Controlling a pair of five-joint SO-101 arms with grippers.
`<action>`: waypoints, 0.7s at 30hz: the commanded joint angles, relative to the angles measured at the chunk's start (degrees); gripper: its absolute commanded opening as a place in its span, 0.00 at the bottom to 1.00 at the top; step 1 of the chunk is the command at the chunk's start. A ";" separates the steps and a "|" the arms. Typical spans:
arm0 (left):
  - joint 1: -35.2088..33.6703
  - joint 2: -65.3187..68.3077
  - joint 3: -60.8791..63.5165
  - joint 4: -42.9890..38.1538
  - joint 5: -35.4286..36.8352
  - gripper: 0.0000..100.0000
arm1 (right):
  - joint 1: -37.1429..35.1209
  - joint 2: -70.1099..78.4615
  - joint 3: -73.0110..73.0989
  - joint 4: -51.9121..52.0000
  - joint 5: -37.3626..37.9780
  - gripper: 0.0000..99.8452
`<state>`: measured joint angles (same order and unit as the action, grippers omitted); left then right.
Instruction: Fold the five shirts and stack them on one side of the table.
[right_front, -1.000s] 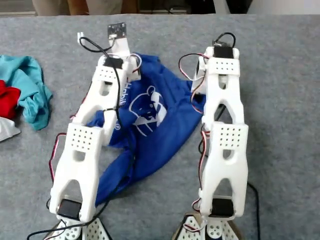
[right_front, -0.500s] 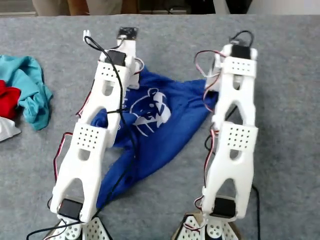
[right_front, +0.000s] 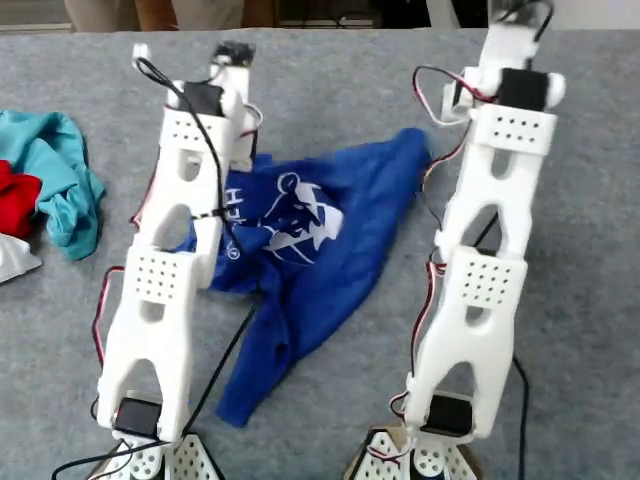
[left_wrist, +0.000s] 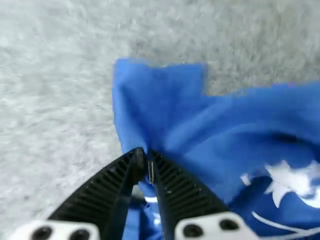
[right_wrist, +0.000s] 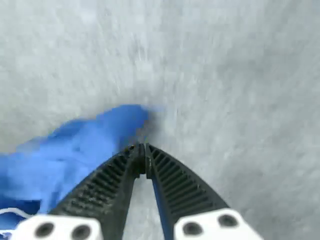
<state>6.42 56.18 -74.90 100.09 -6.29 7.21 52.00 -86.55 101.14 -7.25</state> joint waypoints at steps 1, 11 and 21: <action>-0.53 -13.14 4.04 0.79 0.44 0.02 | 0.84 -7.52 -6.73 0.97 0.97 0.01; 1.58 -42.68 26.20 0.79 0.44 0.02 | -1.01 -16.75 -1.10 1.23 0.62 0.01; 6.42 -62.29 51.87 0.70 0.70 0.06 | -9.01 -39.52 44.79 1.05 -4.40 0.15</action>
<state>12.75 -0.09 -27.08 100.18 -6.37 0.88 21.67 -55.43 101.32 -10.77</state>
